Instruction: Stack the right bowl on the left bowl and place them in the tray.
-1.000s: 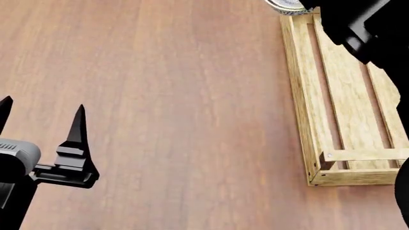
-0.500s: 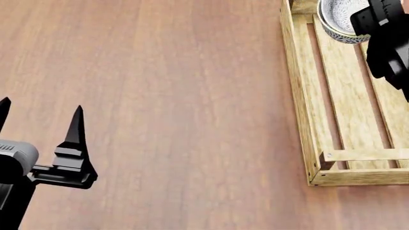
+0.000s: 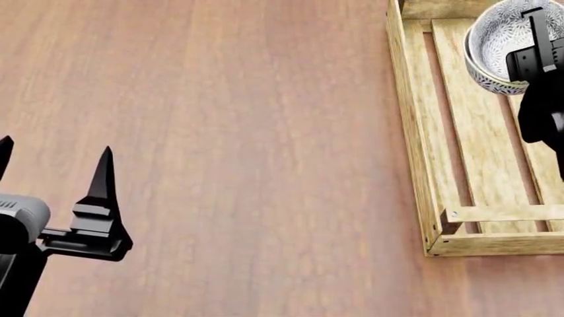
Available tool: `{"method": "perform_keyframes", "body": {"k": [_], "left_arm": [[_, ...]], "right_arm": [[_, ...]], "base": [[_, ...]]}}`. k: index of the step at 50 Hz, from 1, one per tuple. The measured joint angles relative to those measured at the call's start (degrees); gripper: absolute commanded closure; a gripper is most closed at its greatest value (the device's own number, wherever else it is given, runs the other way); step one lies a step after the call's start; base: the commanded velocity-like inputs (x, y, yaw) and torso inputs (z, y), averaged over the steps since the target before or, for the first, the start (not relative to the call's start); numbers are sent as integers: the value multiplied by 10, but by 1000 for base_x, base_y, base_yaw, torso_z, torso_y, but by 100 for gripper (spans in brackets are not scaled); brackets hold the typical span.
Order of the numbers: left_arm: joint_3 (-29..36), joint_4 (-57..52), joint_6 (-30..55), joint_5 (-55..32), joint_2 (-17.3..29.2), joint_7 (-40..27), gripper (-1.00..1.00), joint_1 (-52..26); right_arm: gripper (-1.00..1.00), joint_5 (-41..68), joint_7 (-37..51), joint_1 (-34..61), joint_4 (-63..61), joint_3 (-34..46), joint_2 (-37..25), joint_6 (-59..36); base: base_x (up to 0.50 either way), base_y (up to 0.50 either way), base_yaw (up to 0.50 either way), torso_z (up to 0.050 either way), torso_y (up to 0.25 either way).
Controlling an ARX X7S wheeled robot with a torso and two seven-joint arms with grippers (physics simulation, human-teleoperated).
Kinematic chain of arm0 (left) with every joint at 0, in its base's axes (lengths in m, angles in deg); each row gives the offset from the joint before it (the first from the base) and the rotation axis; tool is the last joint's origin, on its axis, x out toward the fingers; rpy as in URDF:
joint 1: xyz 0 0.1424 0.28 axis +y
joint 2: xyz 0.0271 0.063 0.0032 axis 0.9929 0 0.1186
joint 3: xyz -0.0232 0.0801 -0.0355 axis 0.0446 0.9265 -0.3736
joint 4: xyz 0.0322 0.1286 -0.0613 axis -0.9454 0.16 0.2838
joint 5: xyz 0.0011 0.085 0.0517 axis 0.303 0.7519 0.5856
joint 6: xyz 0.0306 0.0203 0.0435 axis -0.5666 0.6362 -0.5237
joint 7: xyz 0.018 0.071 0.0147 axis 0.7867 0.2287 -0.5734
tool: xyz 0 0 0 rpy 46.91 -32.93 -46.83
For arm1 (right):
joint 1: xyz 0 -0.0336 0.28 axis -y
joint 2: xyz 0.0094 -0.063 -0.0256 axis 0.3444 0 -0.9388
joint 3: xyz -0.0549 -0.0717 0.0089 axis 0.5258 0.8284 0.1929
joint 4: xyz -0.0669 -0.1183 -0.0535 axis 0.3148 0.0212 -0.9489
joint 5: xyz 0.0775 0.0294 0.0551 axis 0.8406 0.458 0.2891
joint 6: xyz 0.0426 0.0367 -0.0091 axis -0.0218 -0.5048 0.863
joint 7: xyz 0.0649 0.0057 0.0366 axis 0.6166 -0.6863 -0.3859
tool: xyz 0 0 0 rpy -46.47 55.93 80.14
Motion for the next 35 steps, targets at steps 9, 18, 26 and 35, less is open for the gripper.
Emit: {"method": "perform_keyframes", "body": {"k": [9, 18, 26, 35], "left_arm": [[2, 3, -3, 2, 1, 0, -100, 2], [9, 5, -3, 9, 4, -2, -100, 1], [17, 6, 1, 15, 6, -4, -100, -1], [16, 6, -4, 12, 6, -3, -100, -1]], "right_arm": [[100, -2, 1, -2, 0, -5, -1, 1], [100, -3, -1, 6, 1, -4, -2, 1], [100, -2, -1, 7, 1, -2, -1, 2], [100, -1, 0, 9, 0, 1, 0, 1]], "base": [[0, 0, 0, 0, 0], [0, 0, 0, 0, -98], [0, 0, 0, 0, -250], [0, 0, 0, 0, -56]]}}
